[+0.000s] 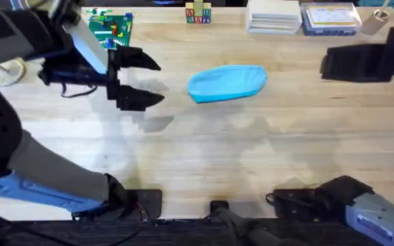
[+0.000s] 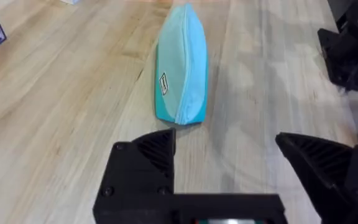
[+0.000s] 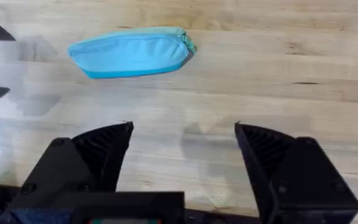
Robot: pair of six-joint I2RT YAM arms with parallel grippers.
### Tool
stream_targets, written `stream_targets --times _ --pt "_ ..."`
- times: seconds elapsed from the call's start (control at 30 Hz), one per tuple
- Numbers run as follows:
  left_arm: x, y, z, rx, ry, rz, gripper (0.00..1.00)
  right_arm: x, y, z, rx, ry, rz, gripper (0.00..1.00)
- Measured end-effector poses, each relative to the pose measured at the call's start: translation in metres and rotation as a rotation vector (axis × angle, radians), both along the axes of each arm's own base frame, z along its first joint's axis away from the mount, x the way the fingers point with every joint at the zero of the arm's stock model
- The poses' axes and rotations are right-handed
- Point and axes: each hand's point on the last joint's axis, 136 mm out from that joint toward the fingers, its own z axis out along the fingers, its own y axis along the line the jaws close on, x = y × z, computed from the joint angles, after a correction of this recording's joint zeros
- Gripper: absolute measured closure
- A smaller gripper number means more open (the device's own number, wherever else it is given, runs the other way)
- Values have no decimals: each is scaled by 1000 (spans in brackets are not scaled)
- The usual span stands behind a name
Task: Unzip the bag, pick up the pens from the table one at a time and place them inside, then zip the bag closed.
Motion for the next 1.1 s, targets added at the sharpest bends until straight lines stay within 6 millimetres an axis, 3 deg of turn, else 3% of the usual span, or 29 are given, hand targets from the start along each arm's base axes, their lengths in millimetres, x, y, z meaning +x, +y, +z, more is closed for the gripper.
stream_targets --times 0.43,0.83,0.9,1.1 --pt "-2 11 68 183 -71 14 6 -11 -4 0 -46 -2 52 4" --pt "-29 21 92 342 89 204 6 -11 -4 0 -60 -3 69 4" --pt "-40 26 98 375 192 326 6 -27 -4 -12 -62 76 89 5" --pt "-46 38 92 395 418 522 6 -34 7 -16 -13 110 139 4"
